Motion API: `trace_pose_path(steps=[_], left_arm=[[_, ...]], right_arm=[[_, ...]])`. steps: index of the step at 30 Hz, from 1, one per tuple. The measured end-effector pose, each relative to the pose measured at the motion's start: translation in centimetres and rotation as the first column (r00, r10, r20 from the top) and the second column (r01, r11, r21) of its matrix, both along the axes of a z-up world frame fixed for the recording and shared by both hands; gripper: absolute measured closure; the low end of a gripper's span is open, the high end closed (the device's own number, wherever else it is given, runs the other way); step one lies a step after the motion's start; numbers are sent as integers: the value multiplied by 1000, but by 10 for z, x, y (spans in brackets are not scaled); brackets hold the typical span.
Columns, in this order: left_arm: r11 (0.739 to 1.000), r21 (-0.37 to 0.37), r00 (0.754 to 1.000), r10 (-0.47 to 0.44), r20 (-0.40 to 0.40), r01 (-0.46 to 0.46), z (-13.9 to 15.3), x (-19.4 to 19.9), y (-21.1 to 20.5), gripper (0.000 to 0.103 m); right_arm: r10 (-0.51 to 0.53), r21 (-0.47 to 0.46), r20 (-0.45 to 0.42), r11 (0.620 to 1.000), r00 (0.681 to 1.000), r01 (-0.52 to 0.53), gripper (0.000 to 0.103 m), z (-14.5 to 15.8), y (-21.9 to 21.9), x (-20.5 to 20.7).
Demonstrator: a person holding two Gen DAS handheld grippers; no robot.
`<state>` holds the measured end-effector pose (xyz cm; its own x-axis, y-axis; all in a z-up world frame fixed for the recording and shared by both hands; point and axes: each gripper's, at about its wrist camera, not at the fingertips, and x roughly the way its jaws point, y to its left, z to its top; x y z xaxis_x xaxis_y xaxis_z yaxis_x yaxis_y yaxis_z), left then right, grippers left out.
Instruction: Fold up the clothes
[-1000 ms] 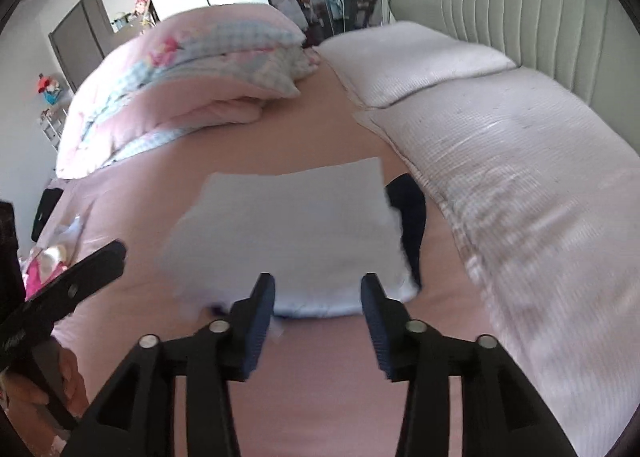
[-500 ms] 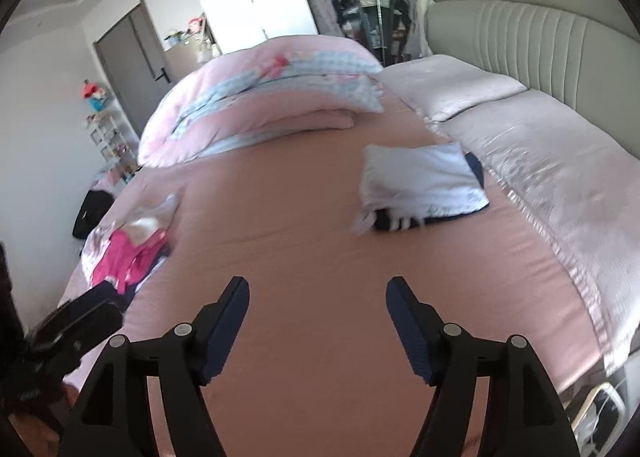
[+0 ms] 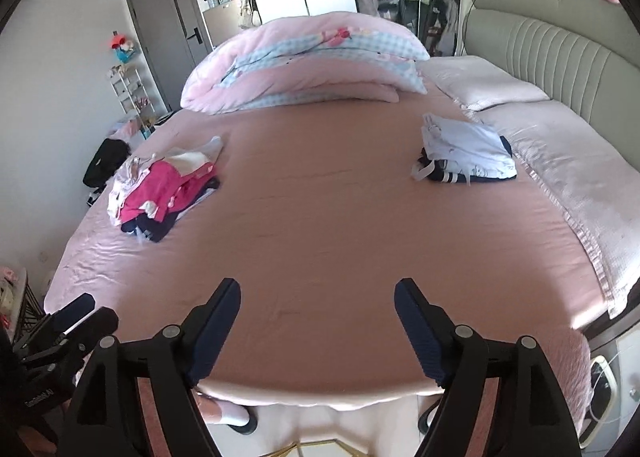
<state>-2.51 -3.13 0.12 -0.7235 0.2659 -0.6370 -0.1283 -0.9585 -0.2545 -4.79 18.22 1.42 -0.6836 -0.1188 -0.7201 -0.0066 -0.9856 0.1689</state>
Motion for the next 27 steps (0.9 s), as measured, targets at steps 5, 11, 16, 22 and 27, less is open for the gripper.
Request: trace_pose_path(steps=[5,11,16,22,27], left_arm=[[1000,1,1000,9,-29,-9,14,15,-7,17],[997,-51,998,47,-32,-49,16,15,0,11],[998,-43,999,50,-19,-51,11,15,9,11],[998,-39,999,41,-9,-41,9,14,20,11],[999,-14,999,42,-5,-42,8,14,20,11]], right_arm=[[8,83,-12,996,1000,-7,24,10,-20,20],[-41,133,-55,990,998,48,19,21,-25,46],[-54,169,-71,983,996,65,19,23,-25,54],[-88,171,-41,981,995,94,18,16,-20,49],[-93,169,-25,981,995,96,18,10,-16,47]])
